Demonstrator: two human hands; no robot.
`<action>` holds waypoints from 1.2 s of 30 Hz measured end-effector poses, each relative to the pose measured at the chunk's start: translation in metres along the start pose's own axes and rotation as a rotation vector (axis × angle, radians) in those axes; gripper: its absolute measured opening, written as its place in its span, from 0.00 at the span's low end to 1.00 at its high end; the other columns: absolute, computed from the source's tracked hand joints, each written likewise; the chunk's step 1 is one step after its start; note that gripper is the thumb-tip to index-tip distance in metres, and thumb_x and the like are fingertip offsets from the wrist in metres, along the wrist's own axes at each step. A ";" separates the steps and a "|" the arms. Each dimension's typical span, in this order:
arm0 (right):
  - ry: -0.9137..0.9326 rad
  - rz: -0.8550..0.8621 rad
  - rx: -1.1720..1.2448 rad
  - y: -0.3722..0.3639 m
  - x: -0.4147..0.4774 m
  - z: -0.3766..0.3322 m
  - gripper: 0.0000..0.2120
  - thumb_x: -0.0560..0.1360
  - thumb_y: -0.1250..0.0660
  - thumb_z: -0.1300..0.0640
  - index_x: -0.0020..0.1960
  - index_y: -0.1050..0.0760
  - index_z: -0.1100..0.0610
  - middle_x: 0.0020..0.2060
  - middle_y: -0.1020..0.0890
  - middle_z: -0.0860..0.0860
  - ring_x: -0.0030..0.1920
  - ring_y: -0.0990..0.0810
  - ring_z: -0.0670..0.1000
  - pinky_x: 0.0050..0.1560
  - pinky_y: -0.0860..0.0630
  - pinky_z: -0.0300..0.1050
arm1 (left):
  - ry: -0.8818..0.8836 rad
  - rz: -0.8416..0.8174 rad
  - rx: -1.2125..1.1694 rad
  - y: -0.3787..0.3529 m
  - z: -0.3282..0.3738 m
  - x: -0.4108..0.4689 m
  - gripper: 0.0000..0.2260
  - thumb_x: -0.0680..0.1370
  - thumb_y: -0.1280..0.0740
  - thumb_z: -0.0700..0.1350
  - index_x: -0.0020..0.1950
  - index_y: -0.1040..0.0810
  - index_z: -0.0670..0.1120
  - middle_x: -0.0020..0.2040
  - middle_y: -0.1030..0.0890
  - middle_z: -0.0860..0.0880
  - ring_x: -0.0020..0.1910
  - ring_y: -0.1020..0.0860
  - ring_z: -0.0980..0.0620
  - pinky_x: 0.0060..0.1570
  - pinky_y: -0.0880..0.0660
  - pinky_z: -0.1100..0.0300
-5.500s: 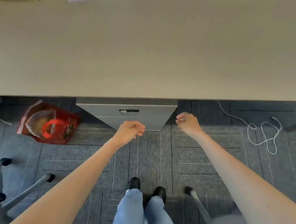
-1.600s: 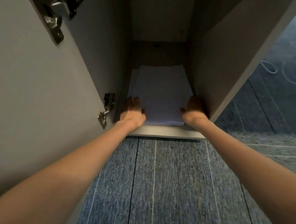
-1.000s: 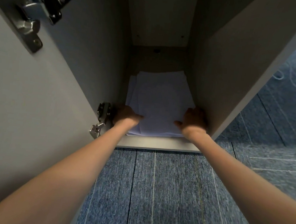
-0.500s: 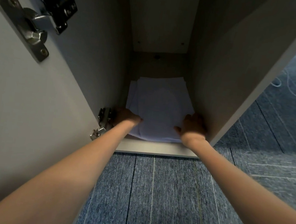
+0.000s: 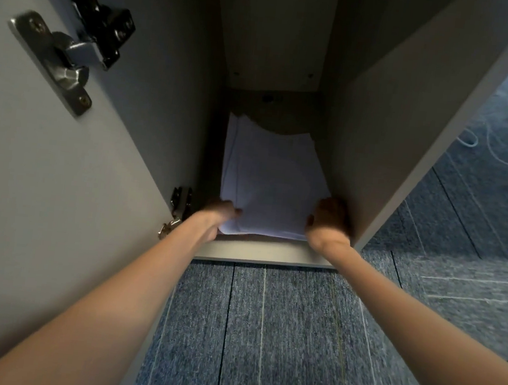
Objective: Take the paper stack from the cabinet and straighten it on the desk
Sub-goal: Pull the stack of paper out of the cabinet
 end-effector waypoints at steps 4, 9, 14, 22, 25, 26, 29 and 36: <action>-0.051 0.063 0.138 0.024 -0.007 -0.008 0.25 0.78 0.41 0.55 0.71 0.41 0.65 0.74 0.39 0.61 0.75 0.41 0.59 0.70 0.38 0.51 | 0.002 0.059 -0.113 0.009 -0.016 -0.020 0.19 0.81 0.40 0.39 0.71 0.34 0.36 0.72 0.31 0.39 0.70 0.32 0.43 0.63 0.36 0.57; -0.370 0.028 0.514 0.066 -0.024 -0.014 0.27 0.73 0.32 0.51 0.66 0.34 0.63 0.61 0.23 0.61 0.60 0.22 0.62 0.59 0.26 0.52 | 0.018 0.098 -0.211 0.029 -0.021 -0.075 0.22 0.80 0.38 0.36 0.74 0.37 0.38 0.73 0.31 0.42 0.71 0.32 0.45 0.70 0.38 0.54; -0.509 -0.224 0.737 0.100 -0.084 -0.039 0.20 0.71 0.30 0.58 0.60 0.28 0.64 0.57 0.21 0.59 0.55 0.21 0.61 0.59 0.23 0.56 | 0.152 0.031 -0.260 0.045 -0.039 -0.140 0.23 0.77 0.34 0.39 0.72 0.33 0.40 0.69 0.25 0.43 0.66 0.26 0.42 0.70 0.34 0.45; -0.615 -0.280 0.790 0.190 -0.177 -0.064 0.18 0.70 0.33 0.67 0.59 0.26 0.65 0.55 0.19 0.62 0.55 0.20 0.64 0.54 0.21 0.60 | 0.251 -0.030 -0.235 0.074 0.009 -0.272 0.21 0.79 0.36 0.38 0.72 0.33 0.38 0.68 0.25 0.41 0.65 0.26 0.41 0.66 0.30 0.50; -0.643 -0.286 0.764 0.228 -0.211 -0.064 0.19 0.68 0.31 0.67 0.58 0.24 0.65 0.56 0.18 0.62 0.55 0.19 0.64 0.56 0.22 0.62 | 0.297 -0.059 -0.217 0.085 0.029 -0.321 0.22 0.79 0.36 0.39 0.73 0.36 0.38 0.70 0.27 0.43 0.68 0.29 0.42 0.65 0.33 0.54; -0.658 -0.287 0.763 0.242 -0.223 -0.065 0.18 0.68 0.31 0.68 0.57 0.23 0.64 0.55 0.18 0.62 0.54 0.19 0.64 0.55 0.21 0.62 | 0.313 -0.072 -0.207 0.087 0.034 -0.336 0.23 0.79 0.36 0.40 0.73 0.38 0.39 0.71 0.29 0.43 0.70 0.31 0.43 0.67 0.35 0.53; -0.720 -0.273 0.751 0.298 -0.260 -0.079 0.12 0.69 0.31 0.68 0.52 0.23 0.60 0.52 0.18 0.59 0.52 0.19 0.62 0.46 0.20 0.56 | 0.338 -0.125 -0.199 0.097 0.052 -0.383 0.25 0.79 0.35 0.42 0.75 0.38 0.40 0.72 0.30 0.46 0.70 0.31 0.44 0.69 0.36 0.53; -0.772 -0.295 0.718 0.396 -0.323 -0.106 0.14 0.70 0.32 0.68 0.55 0.22 0.63 0.54 0.18 0.60 0.53 0.20 0.60 0.56 0.22 0.59 | 0.392 -0.155 -0.177 0.125 0.097 -0.486 0.24 0.79 0.36 0.39 0.74 0.38 0.39 0.72 0.31 0.44 0.72 0.33 0.44 0.69 0.38 0.53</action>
Point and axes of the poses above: each hand's wrist, its own x-axis towards the middle knuckle, its own y-axis out of the back of the hand, z = x × y, the point moved 7 cm from there along x, towards the middle knuckle
